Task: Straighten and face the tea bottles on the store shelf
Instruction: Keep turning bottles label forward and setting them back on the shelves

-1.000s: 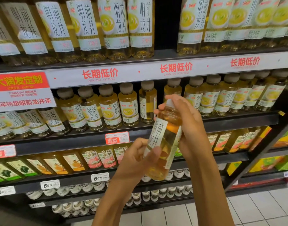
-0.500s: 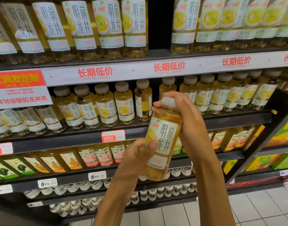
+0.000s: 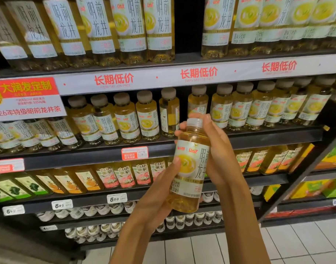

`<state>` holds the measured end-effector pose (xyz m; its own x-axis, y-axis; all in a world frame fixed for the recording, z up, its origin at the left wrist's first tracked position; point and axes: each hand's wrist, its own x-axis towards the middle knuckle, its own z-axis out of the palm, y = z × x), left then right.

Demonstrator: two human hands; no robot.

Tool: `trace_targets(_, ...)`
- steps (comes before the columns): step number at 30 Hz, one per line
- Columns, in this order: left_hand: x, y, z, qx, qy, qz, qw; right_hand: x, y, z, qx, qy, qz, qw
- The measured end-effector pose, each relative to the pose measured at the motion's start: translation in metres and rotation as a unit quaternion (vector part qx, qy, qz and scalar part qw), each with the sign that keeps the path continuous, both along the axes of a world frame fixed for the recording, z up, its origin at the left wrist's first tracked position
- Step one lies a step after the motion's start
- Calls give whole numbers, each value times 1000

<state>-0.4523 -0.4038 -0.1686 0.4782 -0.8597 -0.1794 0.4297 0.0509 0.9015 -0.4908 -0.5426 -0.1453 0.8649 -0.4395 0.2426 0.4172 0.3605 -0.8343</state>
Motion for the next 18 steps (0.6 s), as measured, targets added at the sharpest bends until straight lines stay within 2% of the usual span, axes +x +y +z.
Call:
trace_targets(5,0,1,0,12,-35,-16,999,2,-2,-4,20,6,12,1000)
trace_targets(9,1,1,-3,24,-55,-6,998,3,-1,-4,-14,21,7,1000)
trace_targets(15,0,1,-4,41,-10,-12,999,2,-3,-4,5,42,19,999)
trace_targets(18,-1,0,-3,32,39,-20,999,0,-6,-4,23,38,29,999)
